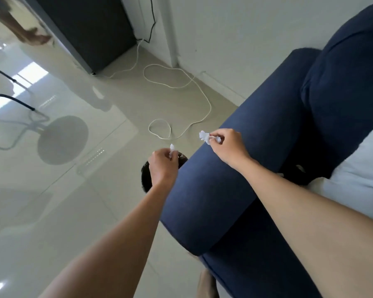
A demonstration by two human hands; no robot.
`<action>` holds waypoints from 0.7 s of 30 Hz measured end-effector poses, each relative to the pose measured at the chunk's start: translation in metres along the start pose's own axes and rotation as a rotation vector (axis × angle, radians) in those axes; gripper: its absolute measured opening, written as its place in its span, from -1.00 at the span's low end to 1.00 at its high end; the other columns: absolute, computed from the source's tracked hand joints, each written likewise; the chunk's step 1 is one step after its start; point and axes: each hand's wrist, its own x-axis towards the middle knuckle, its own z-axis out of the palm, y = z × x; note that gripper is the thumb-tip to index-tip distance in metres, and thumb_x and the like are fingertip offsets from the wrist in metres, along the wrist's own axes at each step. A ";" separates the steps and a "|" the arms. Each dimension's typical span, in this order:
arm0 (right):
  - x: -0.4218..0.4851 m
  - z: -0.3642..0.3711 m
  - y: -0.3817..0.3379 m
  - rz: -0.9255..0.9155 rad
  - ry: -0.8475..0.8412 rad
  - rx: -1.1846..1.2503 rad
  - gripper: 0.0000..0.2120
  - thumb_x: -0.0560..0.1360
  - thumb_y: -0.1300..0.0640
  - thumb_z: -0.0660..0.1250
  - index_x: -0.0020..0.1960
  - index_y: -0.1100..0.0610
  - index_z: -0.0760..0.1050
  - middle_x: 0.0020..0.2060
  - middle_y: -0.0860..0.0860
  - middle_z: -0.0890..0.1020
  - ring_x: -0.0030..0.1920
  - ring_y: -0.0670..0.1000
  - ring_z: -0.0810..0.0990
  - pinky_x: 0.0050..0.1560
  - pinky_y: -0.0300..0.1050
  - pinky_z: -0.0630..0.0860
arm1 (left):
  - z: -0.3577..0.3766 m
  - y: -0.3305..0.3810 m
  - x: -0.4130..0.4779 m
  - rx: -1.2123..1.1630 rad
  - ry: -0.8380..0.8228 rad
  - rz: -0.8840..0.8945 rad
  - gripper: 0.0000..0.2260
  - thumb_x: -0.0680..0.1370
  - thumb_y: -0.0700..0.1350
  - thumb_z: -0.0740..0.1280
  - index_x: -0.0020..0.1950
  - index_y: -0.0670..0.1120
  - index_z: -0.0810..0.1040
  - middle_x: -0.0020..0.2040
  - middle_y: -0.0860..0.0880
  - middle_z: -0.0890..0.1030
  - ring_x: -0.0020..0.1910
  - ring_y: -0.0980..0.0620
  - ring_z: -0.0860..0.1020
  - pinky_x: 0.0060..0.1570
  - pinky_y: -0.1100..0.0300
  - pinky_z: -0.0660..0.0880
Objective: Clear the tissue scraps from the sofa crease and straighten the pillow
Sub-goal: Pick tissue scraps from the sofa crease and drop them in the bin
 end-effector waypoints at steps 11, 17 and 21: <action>0.041 0.121 -0.053 -0.037 -0.248 -0.162 -0.84 0.51 0.17 0.30 0.05 0.13 0.59 0.02 0.07 0.66 -0.05 0.05 0.59 -0.05 -0.09 0.54 | -0.043 -0.081 0.076 -0.029 -0.019 -0.226 -0.80 0.51 -0.13 0.32 0.04 -0.18 0.64 -0.05 -0.14 0.66 -0.07 -0.13 0.62 -0.07 0.15 0.50; 0.048 0.149 -0.057 0.038 -0.369 -0.207 -0.67 0.49 0.19 0.29 0.25 0.12 0.53 0.20 0.07 0.61 0.19 0.11 0.57 0.19 -0.02 0.52 | -0.045 -0.099 0.093 -0.016 -0.133 -0.297 -0.70 0.56 -0.12 0.30 0.27 -0.15 0.55 0.18 -0.17 0.61 0.14 -0.14 0.58 0.16 0.06 0.53; 0.046 0.149 -0.062 0.082 -0.540 -0.239 -0.48 0.51 0.26 0.19 0.47 0.09 0.32 0.39 0.09 0.46 0.35 0.11 0.45 0.34 -0.01 0.43 | -0.047 -0.100 0.095 0.061 -0.250 -0.336 -0.56 0.59 -0.12 0.26 0.47 -0.13 0.35 0.43 -0.16 0.40 0.37 -0.13 0.43 0.34 0.07 0.37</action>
